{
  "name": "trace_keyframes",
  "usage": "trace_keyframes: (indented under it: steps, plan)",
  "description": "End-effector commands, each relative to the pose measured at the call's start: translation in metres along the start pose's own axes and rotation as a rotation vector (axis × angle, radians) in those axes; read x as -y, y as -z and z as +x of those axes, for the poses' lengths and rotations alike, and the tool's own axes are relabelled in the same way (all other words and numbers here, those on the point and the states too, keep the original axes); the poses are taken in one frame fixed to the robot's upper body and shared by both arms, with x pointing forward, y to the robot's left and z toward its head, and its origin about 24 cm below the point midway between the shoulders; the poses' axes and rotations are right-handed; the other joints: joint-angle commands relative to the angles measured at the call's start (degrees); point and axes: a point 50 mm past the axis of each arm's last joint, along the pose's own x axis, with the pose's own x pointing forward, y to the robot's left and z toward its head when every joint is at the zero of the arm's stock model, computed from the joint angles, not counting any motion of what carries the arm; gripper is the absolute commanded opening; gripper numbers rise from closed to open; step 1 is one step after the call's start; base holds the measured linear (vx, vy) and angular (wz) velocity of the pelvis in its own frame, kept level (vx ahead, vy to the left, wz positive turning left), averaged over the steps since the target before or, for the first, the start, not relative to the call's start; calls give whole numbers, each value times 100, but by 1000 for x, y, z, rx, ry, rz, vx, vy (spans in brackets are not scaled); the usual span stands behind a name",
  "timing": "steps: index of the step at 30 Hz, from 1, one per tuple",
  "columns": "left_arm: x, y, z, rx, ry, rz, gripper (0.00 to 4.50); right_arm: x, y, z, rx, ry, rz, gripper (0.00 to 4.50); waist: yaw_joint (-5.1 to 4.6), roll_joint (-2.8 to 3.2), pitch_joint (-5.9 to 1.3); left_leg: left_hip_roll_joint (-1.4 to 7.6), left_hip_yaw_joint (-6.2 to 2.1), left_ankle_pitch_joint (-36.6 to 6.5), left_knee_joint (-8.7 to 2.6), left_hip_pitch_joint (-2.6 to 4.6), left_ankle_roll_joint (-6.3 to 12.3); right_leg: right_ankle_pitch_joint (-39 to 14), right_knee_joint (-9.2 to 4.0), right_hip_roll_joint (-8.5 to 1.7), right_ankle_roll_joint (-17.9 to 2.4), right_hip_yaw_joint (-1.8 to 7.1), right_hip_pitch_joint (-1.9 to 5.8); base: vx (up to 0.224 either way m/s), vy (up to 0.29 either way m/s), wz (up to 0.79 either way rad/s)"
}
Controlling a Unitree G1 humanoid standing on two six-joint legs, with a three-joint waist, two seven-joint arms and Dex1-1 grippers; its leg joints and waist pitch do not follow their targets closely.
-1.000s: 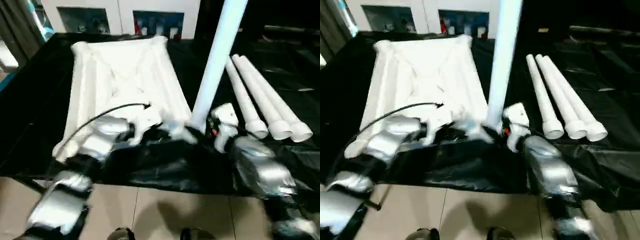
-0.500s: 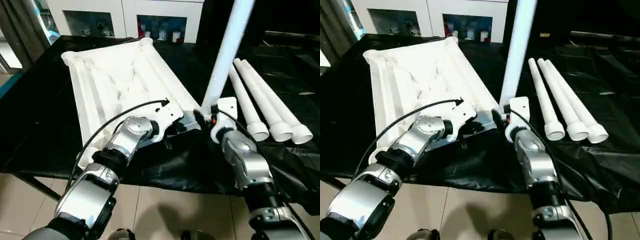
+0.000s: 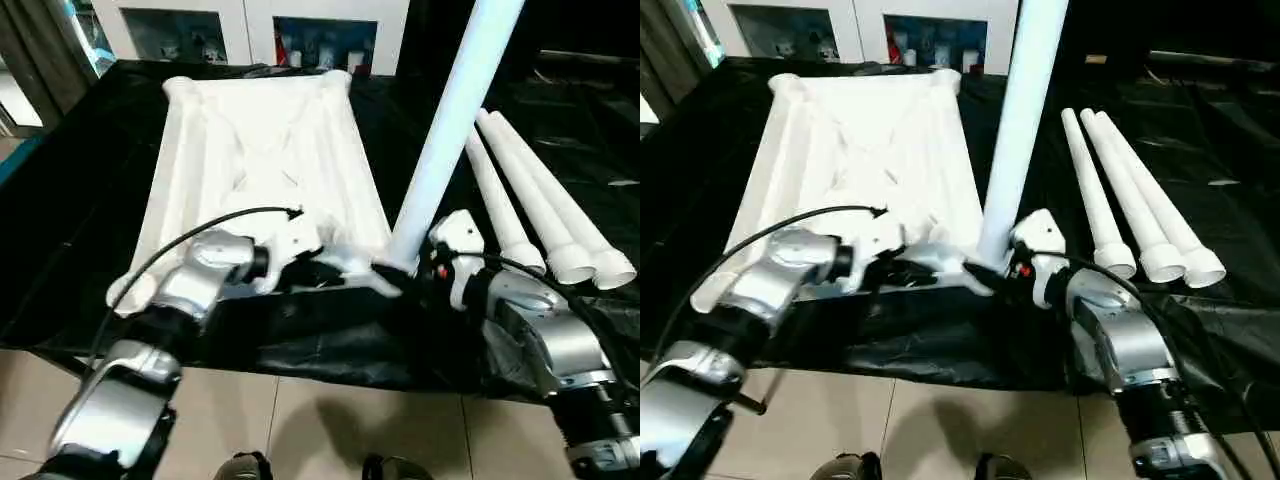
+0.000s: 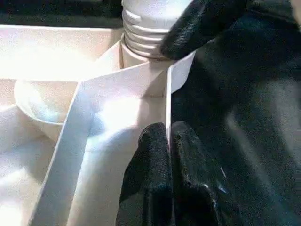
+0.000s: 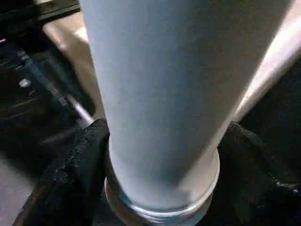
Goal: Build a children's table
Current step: Rotate leg to tighten
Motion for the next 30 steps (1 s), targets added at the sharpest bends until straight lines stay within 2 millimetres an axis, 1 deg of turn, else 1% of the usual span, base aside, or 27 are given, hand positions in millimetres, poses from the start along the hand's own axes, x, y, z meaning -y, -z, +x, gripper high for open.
trace_keyframes:
  steps: [1, 3, 4, 5, 8, 12, 13, 14, 15, 16, 17, 18, 19, 20, 21, 22, 23, 24, 25, 26, 27, 28, 29, 30]
  plan:
    - [4, 0, -2, 27, 44, -7, 0, 6, 0, -9, -14, 22, -2, 354, 8, -61, -443, 221, -42, -425, -269, 100, 962, 265, -242, -337, -1780, 230, 360, 0, 0, 0]
    - [3, 1, -3, 25, 31, -8, 0, 6, 0, -7, -7, 23, 13, 327, 15, -68, -432, 220, -34, -519, -281, 103, 859, 51, -260, -341, -1742, 236, 358, 0, 0, 0]
    - [2, 0, -3, 27, 24, -8, 0, 6, 0, -6, -1, 23, 24, 327, 12, -93, -436, 217, -31, -528, -281, 102, 840, 17, -262, -341, -1727, 239, 365, 0, 0, 0]
    - [2, 0, -2, 30, 21, -9, 0, 5, 0, -5, 1, 19, 27, 327, 16, -80, -437, 218, -33, -535, -283, 108, 814, -20, -263, -345, -1714, 243, 361, 0, 0, 0]
    - [1, -2, -1, 31, 9, -9, 0, 2, 1, -3, -1, 4, 33, 290, 13, -82, -437, 211, -28, -496, -279, 106, 799, 30, -259, -336, -1696, 249, 359, 0, 0, 0]
    - [-3, -2, 3, 16, -48, -3, 0, -1, 6, -1, -14, 26, 49, 276, 14, -96, -433, 199, -27, -502, -275, 101, 779, -23, -271, -339, -1655, 254, 362, 0, 0, 0]
    - [-4, -2, 4, 9, -73, -7, 0, 1, 8, 0, -20, 57, 54, 276, 13, -94, -432, 200, -28, -521, -277, 100, 766, -70, -275, -340, -1644, 254, 360, 0, 0, 0]
    - [-10, -3, 9, -2, -147, -11, 0, 6, 14, 4, -28, 176, 77, 275, 5, -76, -426, 192, -24, -560, -275, 102, 723, -175, -295, -334, -1613, 256, 341, 0, 0, 0]
    - [-10, -3, 9, -2, -147, -11, 0, 6, 14, 4, -28, 176, 77, 275, -6, -78, -421, 189, -19, -610, -279, 111, 677, -261, -307, -327, -1598, 257, 323, 0, 0, 0]
    - [-15, -5, 15, -7, -209, -24, 0, 11, 19, 9, -31, 284, 125, 274, -5, -85, -423, 183, -37, -696, -289, 109, 586, -446, -318, -338, -1564, 251, 345, 0, 0, 0]
    - [-16, -6, 17, -9, -228, -30, 0, 12, 20, 10, -33, 317, 144, 274, -13, -89, -416, 181, -33, -742, -296, 108, 558, -519, -331, -334, -1546, 254, 343, 0, 0, 0]
    - [-21, -9, 25, -24, -302, -59, 0, 17, 27, 16, -42, 453, 231, 274, -45, -60, -410, 175, -32, -904, -304, 130, 426, -800, -360, -335, -1515, 258, 312, 0, 0, 0]
    - [-24, -10, 29, -39, -349, -78, 0, 18, 30, 19, -49, 510, 274, 274, -43, -60, -410, 178, -37, -938, -310, 140, 377, -886, -374, -340, -1495, 257, 307, 0, 0, 0]
    - [-24, -10, 29, -39, -349, -78, 0, 18, 30, 19, -49, 510, 274, 273, -54, -76, -405, 174, -46, -968, -322, 137, 302, -999, -389, -334, -1455, 253, 317, 0, 0, 0]
    - [-29, -12, 36, -53, -453, -129, 0, 18, 35, 26, -64, 590, 327, 273, -54, -56, -409, 174, -39, -952, -321, 141, 295, -927, -391, -328, -1433, 261, 316, 0, 0, 0]
    - [-32, -15, 43, -51, -532, -167, 0, 16, 37, 33, -67, 631, 360, 273, -60, -56, -415, 173, -33, -942, -314, 144, 292, -866, -383, -323, -1438, 265, 304, 0, 0, 0]
    - [-32, -15, 43, -51, -532, -167, 0, 16, 37, 33, -67, 631, 360, 273, -62, -56, -406, 167, -34, -1025, -317, 161, 250, -960, -409, -322, -1443, 262, 292, 0, 0, 0]
    - [-32, -20, 51, -43, -566, -182, 0, 12, 36, 43, -65, 648, 368, 273, -52, -69, -411, 152, -36, -1021, -313, 147, 257, -981, -413, -324, -1423, 258, 315, 0, 0, 0]
    - [-29, -25, 60, -25, -543, -174, 0, 6, 31, 53, -55, 627, 362, 273, -42, -58, -415, 163, -36, -1006, -318, 148, 280, -952, -418, -333, -1397, 263, 305, 0, 0, 0]
    - [-29, -26, 62, -23, -540, -173, 0, 5, 31, 55, -54, 624, 361, 273, -45, -69, -411, 146, -38, -988, -320, 131, 305, -928, -420, -325, -1366, 257, 323, 0, 0, 0]
    - [-27, -29, 65, -12, -517, -167, 0, 2, 27, 58, -41, 599, 345, 273, -29, -27, -422, 153, -48, -965, -321, 137, 321, -870, -411, -332, -1367, 255, 331, 0, 0, 0]
    - [-25, -30, 67, -5, -503, -161, 0, 0, 25, 60, -34, 578, 330, 273, -33, -53, -426, 150, -42, -902, -317, 126, 384, -690, -402, -320, -1365, 253, 335, 0, 0, 0]
    - [-23, -31, 69, 3, -478, -145, 0, -1, 23, 61, -20, 556, 318, 308, -33, -52, -425, 153, -48, -869, -319, 112, 436, -599, -397, -324, -1376, 248, 346, 0, 0, 0]
    - [-23, -32, 70, 5, -467, -137, 0, -2, 22, 62, -14, 547, 313, 329, -33, -52, -429, 154, -48, -860, -318, 116, 456, -567, -393, -324, -1384, 247, 346, 0, 0, 0]
